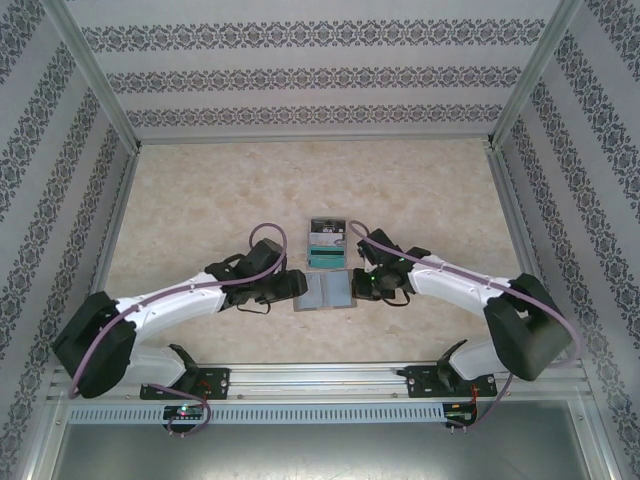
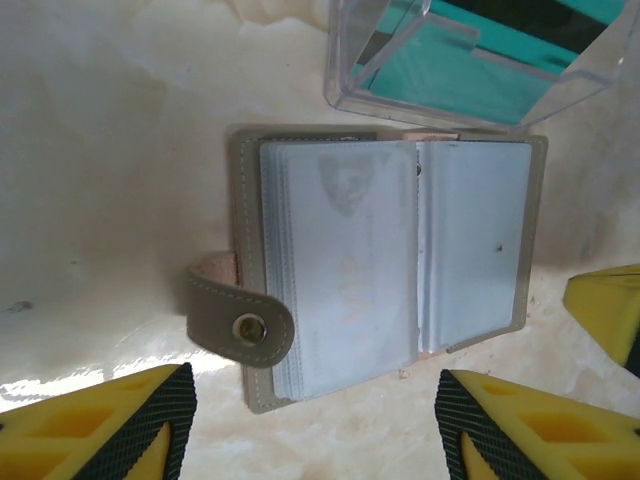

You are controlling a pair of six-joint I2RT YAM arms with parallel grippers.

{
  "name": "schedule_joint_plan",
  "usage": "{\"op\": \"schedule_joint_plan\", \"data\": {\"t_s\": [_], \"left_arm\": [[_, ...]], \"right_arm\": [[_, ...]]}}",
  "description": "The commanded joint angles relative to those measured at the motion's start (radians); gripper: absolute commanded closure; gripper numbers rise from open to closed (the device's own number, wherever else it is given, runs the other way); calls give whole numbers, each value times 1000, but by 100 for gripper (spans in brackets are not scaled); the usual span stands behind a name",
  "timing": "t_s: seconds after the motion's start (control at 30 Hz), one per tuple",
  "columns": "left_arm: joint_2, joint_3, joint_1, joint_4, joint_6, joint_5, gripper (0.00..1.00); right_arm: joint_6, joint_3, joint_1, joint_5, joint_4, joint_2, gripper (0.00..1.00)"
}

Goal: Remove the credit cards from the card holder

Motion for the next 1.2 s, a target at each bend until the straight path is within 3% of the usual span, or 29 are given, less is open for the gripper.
{"op": "schedule_joint_plan", "data": {"t_s": [0.0, 0.33, 0.7, 1.17], "left_arm": [[48, 62, -19, 31, 8, 40, 39], [179, 154, -27, -10, 67, 98, 47], [263, 194, -27, -118, 76, 22, 50], [317, 194, -28, -61, 95, 79, 50]], "right_arm": [[56, -13, 24, 15, 74, 53, 100], [63, -4, 38, 22, 118, 130, 100], [64, -1, 38, 18, 113, 127, 100], [65, 13, 39, 6, 114, 144, 100]]}}
